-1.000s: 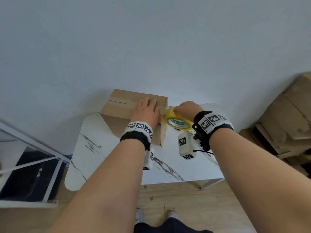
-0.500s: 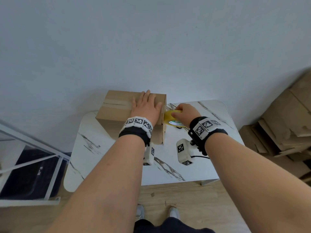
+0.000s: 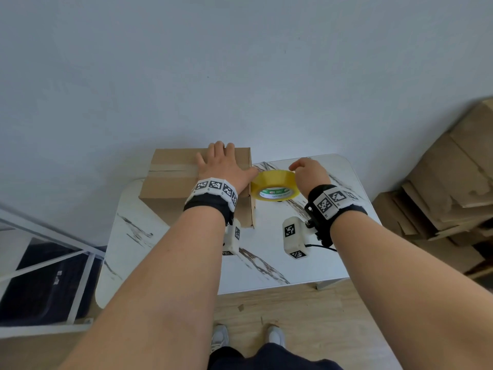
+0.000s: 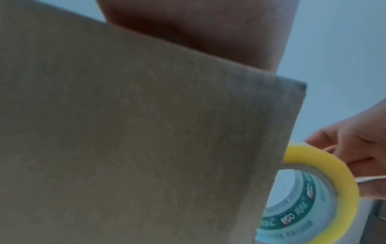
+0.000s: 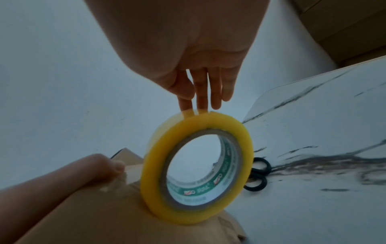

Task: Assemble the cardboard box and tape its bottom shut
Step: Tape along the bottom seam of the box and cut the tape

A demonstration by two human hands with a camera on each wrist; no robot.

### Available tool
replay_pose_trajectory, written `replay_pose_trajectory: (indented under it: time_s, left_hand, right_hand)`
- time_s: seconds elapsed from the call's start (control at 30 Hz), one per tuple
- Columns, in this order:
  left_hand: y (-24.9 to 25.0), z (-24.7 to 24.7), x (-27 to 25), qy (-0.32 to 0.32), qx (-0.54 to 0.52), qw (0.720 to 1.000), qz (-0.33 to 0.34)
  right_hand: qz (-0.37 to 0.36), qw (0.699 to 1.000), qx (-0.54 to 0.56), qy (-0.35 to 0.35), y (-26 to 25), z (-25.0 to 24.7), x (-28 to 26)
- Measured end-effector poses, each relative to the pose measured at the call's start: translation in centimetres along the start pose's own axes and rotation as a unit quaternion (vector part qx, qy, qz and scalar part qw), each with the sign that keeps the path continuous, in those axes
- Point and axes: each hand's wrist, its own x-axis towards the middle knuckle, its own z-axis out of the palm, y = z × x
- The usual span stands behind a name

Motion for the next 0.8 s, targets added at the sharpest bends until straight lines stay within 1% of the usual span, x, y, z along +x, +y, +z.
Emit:
replay_pose_trajectory:
  time_s: [0.13,0.23,0.33,0.4,0.47,0.6,0.73,0.8]
  left_hand:
    - [0.3,0.2,0.6,-0.008,-0.043,0.999,-0.029]
    - [0.1,0.0,1.3,0.009,-0.063,0.995,-0.083]
    - [0.0,-0.3,1.8,0.032,-0.057,0.991,-0.120]
    - [0.0,-0.2,2.0,0.031,-0.049,0.991,-0.122]
    - [-0.1,0.2,2.2,0.017,-0.045,0.992,-0.118]
    - [-0.4,0.7,2.6,0.010,-0.057,0.991,-0.124]
    - [-0.3,1.1,2.9,0.016,-0.053,0.991,-0.122]
    - [-0.4,1.2,3.0,0.018,-0.052,0.991,-0.120]
  right_hand:
    - [0.030,0.999,-0.020,0.001,1.6,-0.1,0.5]
    - [0.049,0.998,-0.035,-0.006,2.6,0.3,1.0]
    - [0.060,0.995,-0.065,-0.036,3.1,1.0,1.8]
    - [0.058,0.992,-0.096,-0.058,3.2,1.6,2.4]
    - [0.053,0.986,-0.137,-0.084,3.2,2.6,3.1]
    - [0.045,0.965,-0.215,-0.143,3.4,5.2,4.2]
    - [0.052,0.948,-0.247,-0.193,3.5,7.3,5.7]
    - [0.049,0.942,-0.261,-0.205,4.0,8.2,6.4]
